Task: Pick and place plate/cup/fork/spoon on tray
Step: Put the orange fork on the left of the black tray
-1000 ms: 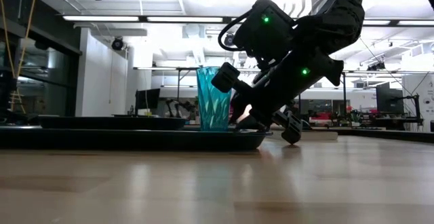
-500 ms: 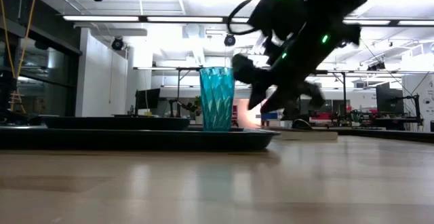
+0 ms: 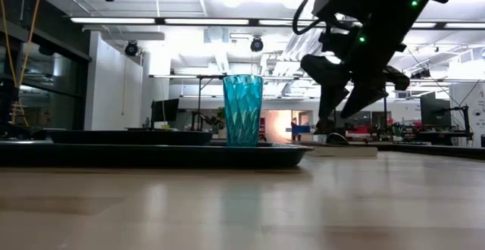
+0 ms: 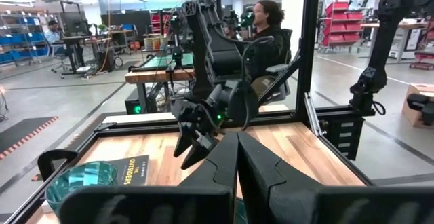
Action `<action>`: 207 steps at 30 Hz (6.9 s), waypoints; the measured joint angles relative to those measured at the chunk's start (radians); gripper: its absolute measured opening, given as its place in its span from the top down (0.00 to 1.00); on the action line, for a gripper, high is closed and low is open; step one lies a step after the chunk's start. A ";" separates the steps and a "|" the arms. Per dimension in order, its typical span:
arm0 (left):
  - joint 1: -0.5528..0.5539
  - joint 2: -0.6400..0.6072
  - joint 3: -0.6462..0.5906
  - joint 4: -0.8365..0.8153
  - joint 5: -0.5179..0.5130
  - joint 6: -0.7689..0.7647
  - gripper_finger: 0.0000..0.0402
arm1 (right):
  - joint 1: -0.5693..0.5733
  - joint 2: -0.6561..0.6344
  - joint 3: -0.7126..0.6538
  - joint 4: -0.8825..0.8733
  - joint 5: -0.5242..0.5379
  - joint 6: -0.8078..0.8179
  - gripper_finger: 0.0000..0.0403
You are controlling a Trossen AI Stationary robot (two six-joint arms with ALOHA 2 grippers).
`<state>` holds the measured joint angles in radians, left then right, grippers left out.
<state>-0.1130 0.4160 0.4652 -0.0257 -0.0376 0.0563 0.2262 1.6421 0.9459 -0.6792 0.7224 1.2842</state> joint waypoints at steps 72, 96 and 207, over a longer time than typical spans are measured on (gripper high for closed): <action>0.003 -0.163 -0.001 -0.357 -0.250 -0.133 1.00 | 0.181 -0.385 -0.384 0.859 -0.042 -0.562 0.47; -0.320 0.395 0.181 -0.194 0.168 -0.151 0.46 | 0.178 -0.385 -0.384 0.864 0.096 -0.586 0.47; 0.075 0.672 -0.011 -0.672 -0.887 -1.120 0.92 | 0.165 -0.385 -0.386 0.827 0.141 -0.541 0.47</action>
<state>-0.0383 1.0882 0.4545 -0.6980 -0.9243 -1.0633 0.3913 1.2575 0.5602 0.1476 0.8631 0.7429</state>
